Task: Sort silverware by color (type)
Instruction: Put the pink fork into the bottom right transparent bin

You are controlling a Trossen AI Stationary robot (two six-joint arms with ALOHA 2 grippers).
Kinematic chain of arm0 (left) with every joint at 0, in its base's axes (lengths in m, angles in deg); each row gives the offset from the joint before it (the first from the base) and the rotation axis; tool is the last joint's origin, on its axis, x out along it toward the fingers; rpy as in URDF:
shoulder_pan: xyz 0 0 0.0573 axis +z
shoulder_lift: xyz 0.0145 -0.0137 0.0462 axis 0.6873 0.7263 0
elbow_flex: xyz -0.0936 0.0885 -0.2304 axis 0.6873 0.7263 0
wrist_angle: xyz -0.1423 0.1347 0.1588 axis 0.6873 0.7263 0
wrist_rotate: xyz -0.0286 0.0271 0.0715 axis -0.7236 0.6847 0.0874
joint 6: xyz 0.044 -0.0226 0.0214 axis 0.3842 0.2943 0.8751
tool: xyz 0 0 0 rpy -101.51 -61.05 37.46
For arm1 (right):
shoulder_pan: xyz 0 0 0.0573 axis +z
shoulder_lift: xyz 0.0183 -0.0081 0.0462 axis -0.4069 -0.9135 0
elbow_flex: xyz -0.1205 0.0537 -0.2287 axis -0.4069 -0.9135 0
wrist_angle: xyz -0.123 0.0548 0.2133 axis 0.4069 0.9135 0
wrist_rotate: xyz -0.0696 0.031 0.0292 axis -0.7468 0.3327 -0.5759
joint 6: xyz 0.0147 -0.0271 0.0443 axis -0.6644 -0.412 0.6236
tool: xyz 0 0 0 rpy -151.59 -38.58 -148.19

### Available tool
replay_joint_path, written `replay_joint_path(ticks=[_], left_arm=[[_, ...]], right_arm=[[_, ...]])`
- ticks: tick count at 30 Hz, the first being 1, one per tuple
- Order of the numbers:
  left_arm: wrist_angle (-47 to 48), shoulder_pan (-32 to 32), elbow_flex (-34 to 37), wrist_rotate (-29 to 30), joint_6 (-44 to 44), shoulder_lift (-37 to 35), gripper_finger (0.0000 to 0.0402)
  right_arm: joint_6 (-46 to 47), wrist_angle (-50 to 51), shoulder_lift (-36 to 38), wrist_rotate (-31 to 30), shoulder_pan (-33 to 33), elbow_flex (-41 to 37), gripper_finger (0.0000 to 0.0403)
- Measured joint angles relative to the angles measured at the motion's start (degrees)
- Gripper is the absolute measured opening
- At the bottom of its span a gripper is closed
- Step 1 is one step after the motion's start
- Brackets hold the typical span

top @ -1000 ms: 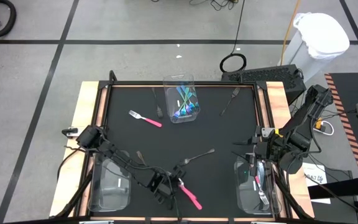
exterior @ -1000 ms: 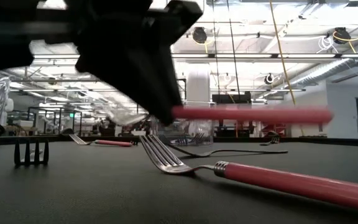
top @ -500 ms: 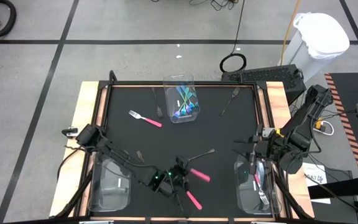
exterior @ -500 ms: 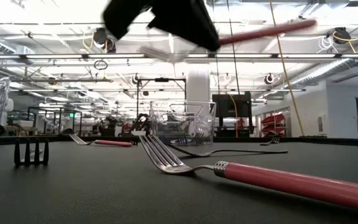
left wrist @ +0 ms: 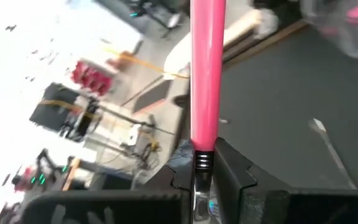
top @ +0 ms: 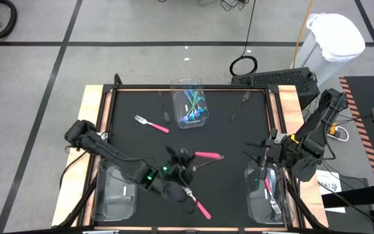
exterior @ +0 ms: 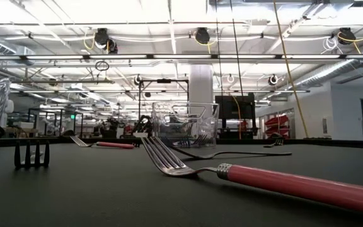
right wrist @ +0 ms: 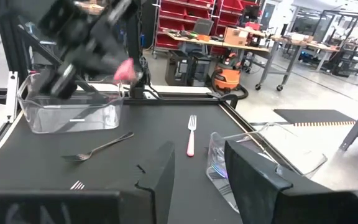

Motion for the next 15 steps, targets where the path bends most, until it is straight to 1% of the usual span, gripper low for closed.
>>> replay_joint_path(ticks=[5, 10, 13, 15], left_arm=[[0.14, -0.21, 0.0, 4.62, -3.46, -2.71, 0.0029], [0.79, -0.15, 0.0, 9.95, -5.81, -3.07, 0.0029], [4.55, 0.68, 0.0, 11.35, -9.97, -3.05, 0.0029], [8.74, 1.54, 0.01, 11.99, -14.05, -3.06, 0.0029]], right_arm=[[0.01, -0.01, 0.0, 0.0, 0.0, 0.0, 0.0137], [0.0, -0.63, 0.0, 0.0, 0.0, 0.0, 0.0137], [0.28, -1.18, 0.0, 0.0, 0.0, 0.0, 0.0137], [0.78, -1.16, 0.0, 0.01, 0.0, 0.0, 0.0137]])
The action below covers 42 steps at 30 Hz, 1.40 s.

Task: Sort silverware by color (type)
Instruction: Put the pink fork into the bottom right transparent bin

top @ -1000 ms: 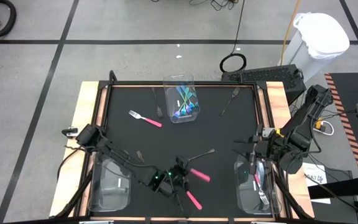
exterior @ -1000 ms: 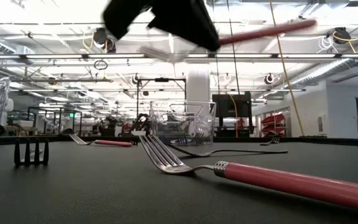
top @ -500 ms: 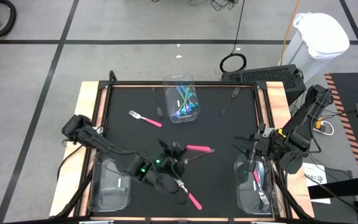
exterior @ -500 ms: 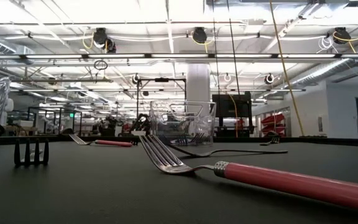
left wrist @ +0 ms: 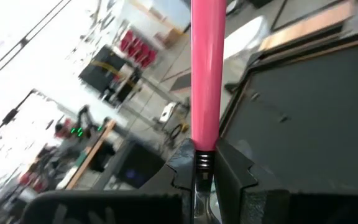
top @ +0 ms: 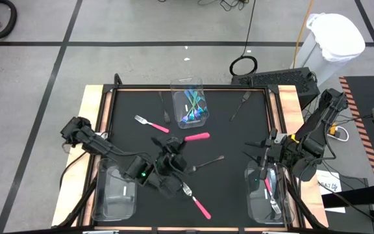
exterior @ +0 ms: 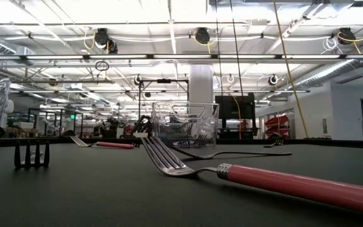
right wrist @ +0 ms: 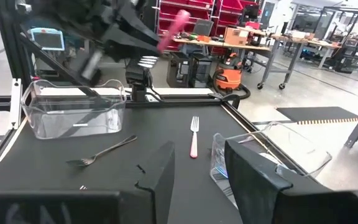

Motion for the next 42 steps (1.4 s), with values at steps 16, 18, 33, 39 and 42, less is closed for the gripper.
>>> replay_joint_path(ticks=[16, 18, 33, 39, 42], left_arm=[[12.78, 1.28, 0.03, 0.49, -17.16, 0.03, 0.0029], [9.31, 0.81, 0.06, -1.15, -14.74, 0.03, 0.0029], [-10.54, -2.25, 0.06, -4.11, 3.38, 0.03, 0.0029], [-10.56, -2.54, 0.06, -4.11, 3.74, 0.03, 0.0029], [-10.81, -2.96, 0.06, -4.11, 4.66, 0.03, 0.0029]], right_arm=[[-0.09, -3.42, -1.07, 0.08, -3.04, 0.0, 0.0137], [-1.27, -5.75, -1.95, 0.34, -3.72, 0.0, 0.0137], [-23.38, -36.62, -12.35, 19.07, -10.1, 0.0, 0.0137], [-30.18, -47.52, -16.88, 19.75, -11.58, 0.0, 0.0137], [-32.9, -51.27, -18.14, 19.86, -11.63, 0.0, 0.0137]])
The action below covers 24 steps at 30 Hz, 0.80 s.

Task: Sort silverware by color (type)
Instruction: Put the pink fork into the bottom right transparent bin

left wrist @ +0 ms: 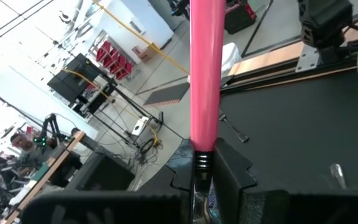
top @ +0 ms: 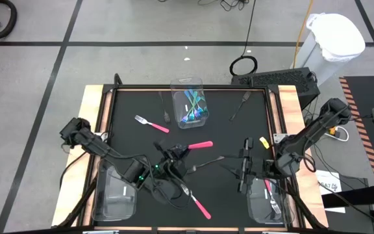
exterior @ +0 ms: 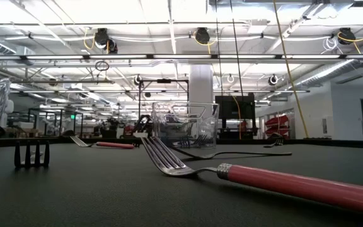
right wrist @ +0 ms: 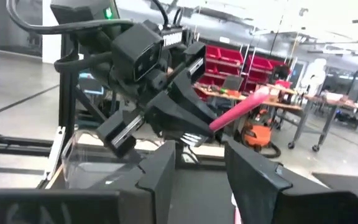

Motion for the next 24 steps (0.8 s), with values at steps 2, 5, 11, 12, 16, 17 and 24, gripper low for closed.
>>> replay_joint_path(ticks=[2, 5, 11, 12, 16, 17, 24], left_arm=[[-0.1, -0.26, 0.0, 0.0, 0.04, 0.0, 0.0029], [-0.1, -0.22, 0.0, 0.0, 0.06, 0.0, 0.0029], [-2.02, -0.19, 0.0, -1.0, 1.59, 0.0, 0.0029], [-2.7, -0.21, 0.0, -1.98, 1.83, 0.0, 0.0029], [-5.9, -0.19, 0.02, -7.7, 3.41, 0.0, 0.0029], [-6.77, -0.19, 0.02, -8.28, 4.01, 0.0, 0.0029], [-9.41, -0.3, 0.04, -10.36, 6.02, 0.46, 0.0029]], right_arm=[[-1.39, -1.93, -0.56, 1.44, 0.0, 0.0, 0.0137], [-1.75, -3.78, -0.87, 4.38, 0.02, 0.0, 0.0137], [-2.76, -4.53, -0.88, 4.32, 0.02, 0.0, 0.0137], [-2.94, -4.71, -0.88, 4.3, 0.0, 0.0, 0.0137], [-2.81, -4.67, -0.88, 4.24, -0.94, 0.0, 0.0137], [-2.79, -4.66, -0.88, 4.24, -1.15, 0.0, 0.0137], [-2.03, -4.28, -0.88, 4.34, -1.81, 0.0, 0.0137]])
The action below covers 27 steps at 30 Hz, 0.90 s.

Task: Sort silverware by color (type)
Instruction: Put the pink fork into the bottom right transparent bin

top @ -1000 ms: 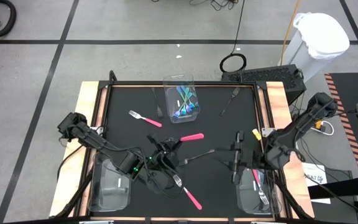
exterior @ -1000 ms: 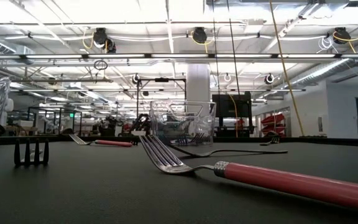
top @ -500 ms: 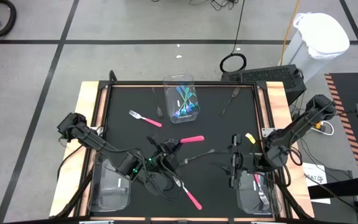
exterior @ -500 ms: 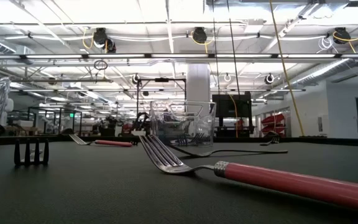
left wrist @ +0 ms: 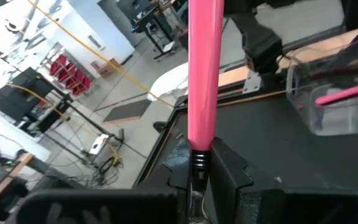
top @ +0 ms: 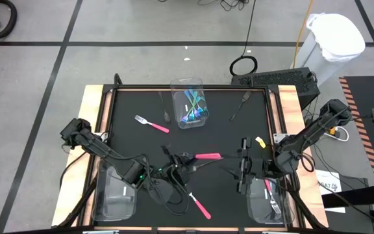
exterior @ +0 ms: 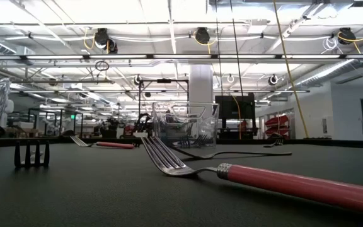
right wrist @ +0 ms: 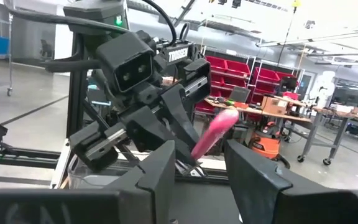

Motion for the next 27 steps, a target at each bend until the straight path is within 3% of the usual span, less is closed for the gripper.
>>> replay_joint_path(ticks=[9, 16, 27], left_arm=[[-9.62, 0.66, -0.01, -1.93, 7.28, 3.22, 0.0029], [-10.37, 0.83, -0.01, -1.9, 7.94, 3.34, 0.0029], [-10.19, 0.92, -0.01, -1.64, 7.93, 3.34, 0.0029]], right_arm=[[-0.55, -0.43, 0.0, 0.0, 0.0, 0.0, 0.0137], [-0.58, -0.44, 0.0, 0.01, 0.0, 0.0, 0.0133], [-2.05, -1.12, 0.0, 0.0, 0.0, 0.0, 0.007]])
